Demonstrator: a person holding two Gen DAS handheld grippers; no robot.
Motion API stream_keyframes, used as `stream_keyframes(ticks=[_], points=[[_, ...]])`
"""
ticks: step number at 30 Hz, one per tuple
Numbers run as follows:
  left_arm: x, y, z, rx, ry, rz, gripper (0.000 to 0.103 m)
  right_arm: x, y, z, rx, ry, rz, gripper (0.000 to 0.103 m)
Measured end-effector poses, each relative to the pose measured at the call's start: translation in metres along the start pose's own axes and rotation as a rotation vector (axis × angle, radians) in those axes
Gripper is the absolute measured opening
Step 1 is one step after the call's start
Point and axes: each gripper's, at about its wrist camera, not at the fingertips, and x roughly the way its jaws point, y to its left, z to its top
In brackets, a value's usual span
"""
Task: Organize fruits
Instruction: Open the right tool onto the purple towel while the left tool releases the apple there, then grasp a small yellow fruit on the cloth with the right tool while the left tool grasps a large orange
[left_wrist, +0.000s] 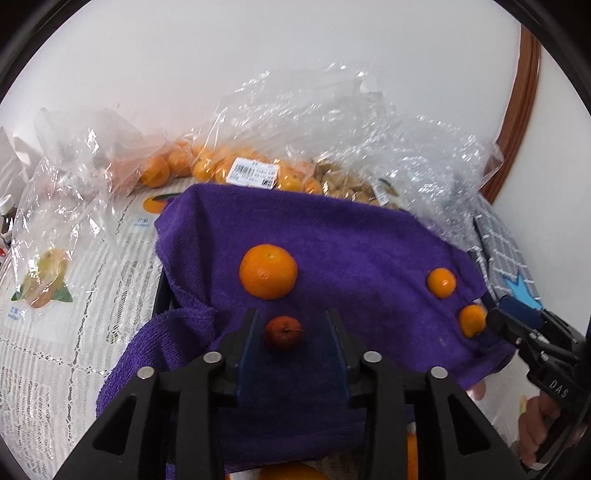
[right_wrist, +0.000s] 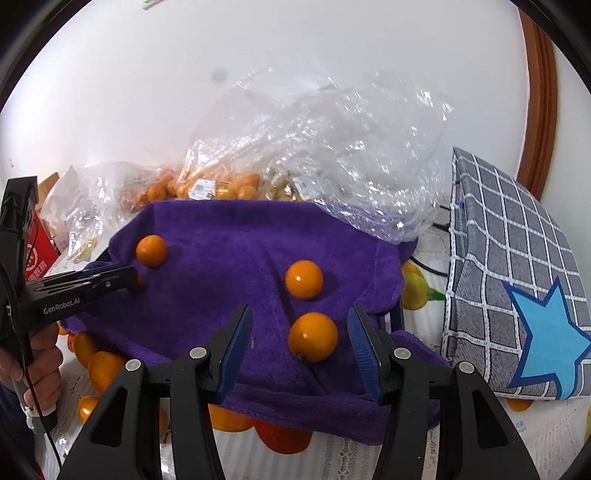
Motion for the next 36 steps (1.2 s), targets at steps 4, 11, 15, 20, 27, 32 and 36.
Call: stream_keyframes(ticks=[4, 11, 15, 20, 27, 32, 36], points=[[-0.005, -0.003, -0.001, 0.009, -0.025, -0.011, 0.038, -0.011, 0.002, 0.001, 0.014, -0.040, -0.012, 0.054], [-0.019, 0.006, -0.005, -0.042, -0.081, -0.007, 0.042, -0.034, 0.006, -0.006, 0.080, -0.014, 0.018, 0.055], [-0.033, 0.015, -0.007, -0.090, -0.133, -0.005, 0.043, -0.046, 0.018, -0.025, 0.074, 0.053, 0.057, 0.056], [-0.055, 0.013, -0.019, -0.080, -0.182, 0.011, 0.046, -0.060, 0.036, -0.049, 0.053, 0.087, 0.088, 0.058], [-0.083, 0.007, -0.046, -0.032, -0.182, 0.033, 0.050, -0.069, 0.066, -0.081, -0.014, 0.144, 0.215, 0.058], [-0.090, 0.015, -0.061, -0.058, -0.135, -0.003, 0.051, -0.064, 0.079, -0.092, -0.028, 0.161, 0.264, 0.053], [-0.093, 0.021, -0.068, -0.089, -0.114, -0.008, 0.051, -0.054, 0.084, -0.096, -0.035, 0.193, 0.258, 0.032]])
